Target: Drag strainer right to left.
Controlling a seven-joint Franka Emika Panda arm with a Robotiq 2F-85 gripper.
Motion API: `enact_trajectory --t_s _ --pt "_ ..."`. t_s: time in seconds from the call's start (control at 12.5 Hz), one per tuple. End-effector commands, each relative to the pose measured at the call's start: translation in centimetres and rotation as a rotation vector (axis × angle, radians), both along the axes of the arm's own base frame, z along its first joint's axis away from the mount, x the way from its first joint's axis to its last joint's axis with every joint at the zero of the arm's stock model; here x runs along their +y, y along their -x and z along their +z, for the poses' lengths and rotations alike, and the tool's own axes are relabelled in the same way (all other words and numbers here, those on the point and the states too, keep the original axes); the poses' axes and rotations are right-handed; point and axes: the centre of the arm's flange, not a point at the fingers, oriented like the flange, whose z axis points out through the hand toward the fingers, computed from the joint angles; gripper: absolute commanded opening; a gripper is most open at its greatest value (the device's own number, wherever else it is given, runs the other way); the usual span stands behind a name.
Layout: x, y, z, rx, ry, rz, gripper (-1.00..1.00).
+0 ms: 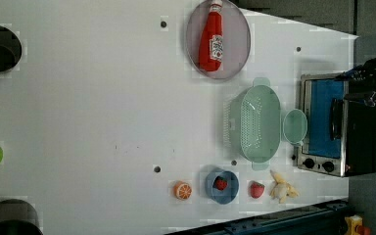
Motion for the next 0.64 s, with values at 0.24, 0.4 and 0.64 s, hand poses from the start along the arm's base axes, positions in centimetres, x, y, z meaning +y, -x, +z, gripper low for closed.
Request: enact_trajectory --t_s 0.24,0.4,0.64 --pt "-3.4 18.0 9.8 -0.072 0.009 -0.056 0.99" --pt "-3.3 17.2 8.5 -0.051 0.01 -0.054 1.0" --pt "-3.2 14.4 4.5 -0.022 0.015 -0.059 1.0"
